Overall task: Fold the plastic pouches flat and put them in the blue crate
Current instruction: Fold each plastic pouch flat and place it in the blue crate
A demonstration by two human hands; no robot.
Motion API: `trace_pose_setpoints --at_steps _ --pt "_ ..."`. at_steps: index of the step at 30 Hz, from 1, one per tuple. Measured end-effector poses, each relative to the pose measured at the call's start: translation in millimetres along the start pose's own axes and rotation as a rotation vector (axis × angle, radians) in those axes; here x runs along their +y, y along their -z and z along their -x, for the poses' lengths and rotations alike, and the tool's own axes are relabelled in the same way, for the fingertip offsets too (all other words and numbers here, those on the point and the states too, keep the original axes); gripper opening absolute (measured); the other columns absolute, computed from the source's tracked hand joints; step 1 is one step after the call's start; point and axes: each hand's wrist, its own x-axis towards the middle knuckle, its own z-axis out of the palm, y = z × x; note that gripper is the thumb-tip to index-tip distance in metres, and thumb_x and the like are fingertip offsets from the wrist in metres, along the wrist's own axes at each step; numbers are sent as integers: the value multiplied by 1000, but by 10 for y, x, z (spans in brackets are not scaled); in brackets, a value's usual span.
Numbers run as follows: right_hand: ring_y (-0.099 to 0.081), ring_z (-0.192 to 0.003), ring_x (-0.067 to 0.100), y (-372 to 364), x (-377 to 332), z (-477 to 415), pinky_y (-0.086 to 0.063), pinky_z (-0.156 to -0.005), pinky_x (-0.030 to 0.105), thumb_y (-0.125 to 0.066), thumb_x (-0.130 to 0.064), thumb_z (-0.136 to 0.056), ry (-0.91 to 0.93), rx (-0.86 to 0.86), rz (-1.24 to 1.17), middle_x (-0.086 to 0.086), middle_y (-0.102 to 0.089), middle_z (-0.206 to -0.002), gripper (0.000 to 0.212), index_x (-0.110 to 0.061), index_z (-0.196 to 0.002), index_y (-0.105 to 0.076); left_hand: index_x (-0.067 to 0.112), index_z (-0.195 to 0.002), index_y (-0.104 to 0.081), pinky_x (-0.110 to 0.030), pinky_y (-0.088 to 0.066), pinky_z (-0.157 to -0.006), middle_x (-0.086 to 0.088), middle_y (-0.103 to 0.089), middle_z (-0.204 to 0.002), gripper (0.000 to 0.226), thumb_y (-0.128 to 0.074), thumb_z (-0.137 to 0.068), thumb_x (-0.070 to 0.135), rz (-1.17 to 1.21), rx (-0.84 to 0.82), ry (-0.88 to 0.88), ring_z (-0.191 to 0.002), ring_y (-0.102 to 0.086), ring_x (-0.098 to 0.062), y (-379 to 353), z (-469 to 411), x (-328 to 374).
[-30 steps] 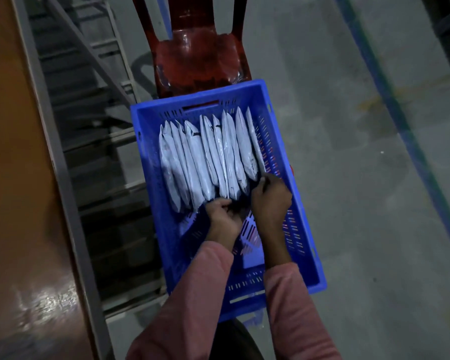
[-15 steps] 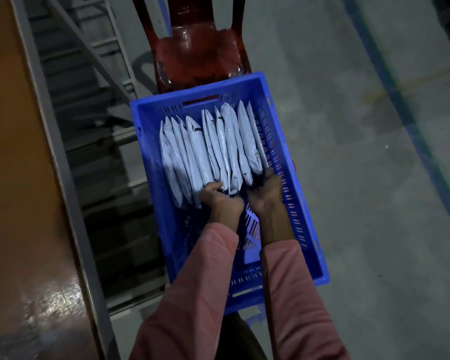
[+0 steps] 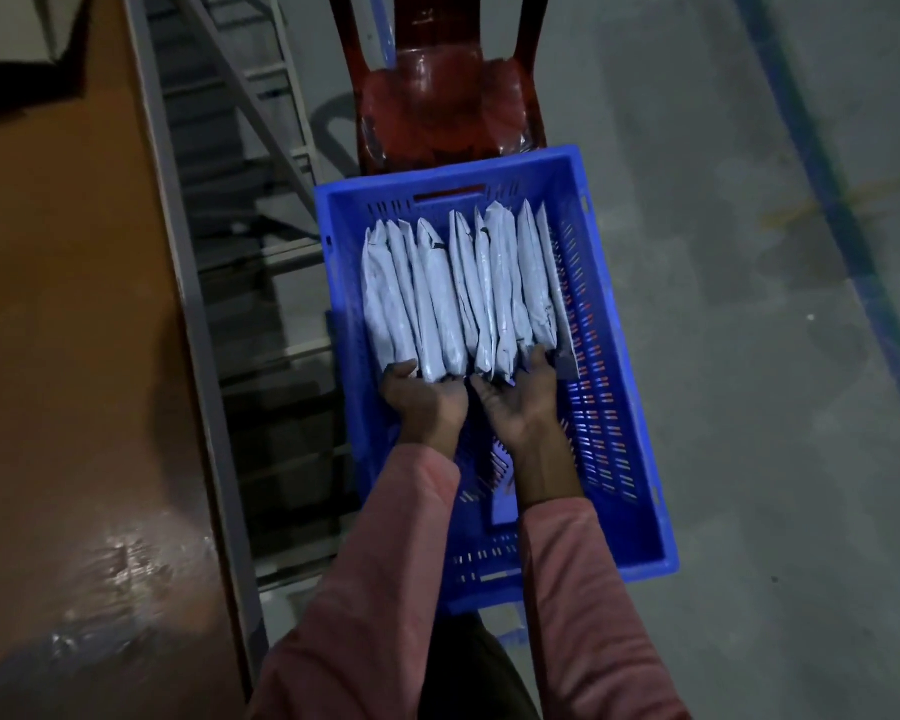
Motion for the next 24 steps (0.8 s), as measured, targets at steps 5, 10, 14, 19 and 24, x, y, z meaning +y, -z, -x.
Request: trace_pose_setpoints --at_steps 5,10,14,19,24 --pt "-49 -133 32 14 100 -77 -40 -114 52 -48 -56 -101 -20 20 -62 13 -49 -148 61 -16 -147 -49 39 -76 -48 -14 -42 -80 15 -59 -70 32 -70 -84 18 9 -26 105 -78 -53 19 73 -132 42" --pt "-48 -134 38 9 100 -66 -41 -111 58 -62 -51 -95 -19 -101 -311 22 -45 -148 69 -9 -147 -45 20 -64 -67 -26 -48 -68 -3 -72 -83 40 -42 -96 15 -17 44 -64 -84 -63 -27 -103 -11 243" --pt "-40 -140 40 75 165 -46 -38 -114 56 -58 -53 -97 -46 -17 -299 19 -37 -150 75 -7 -151 -37 21 -69 -41 -30 -33 -63 -2 -51 -81 21 -46 -89 19 12 56 33 -70 -45 -23 -94 214 216" --pt "-50 -132 31 129 253 104 -41 -111 51 -58 -41 -99 590 256 845 13 -54 -142 50 -12 -140 -54 18 -77 -61 -29 -36 -59 -3 -60 -83 15 -50 -88 18 -202 137 -131 -76 -51 -26 -109 388 232" --pt "-36 -139 33 173 36 5 -32 -114 44 -60 -26 -94 1165 365 1412 20 -42 -150 55 -5 -143 -47 11 -111 -67 -45 -44 -92 -13 -65 -122 44 -64 -70 26 -1044 74 -692 -111 -59 -32 109 539 114"
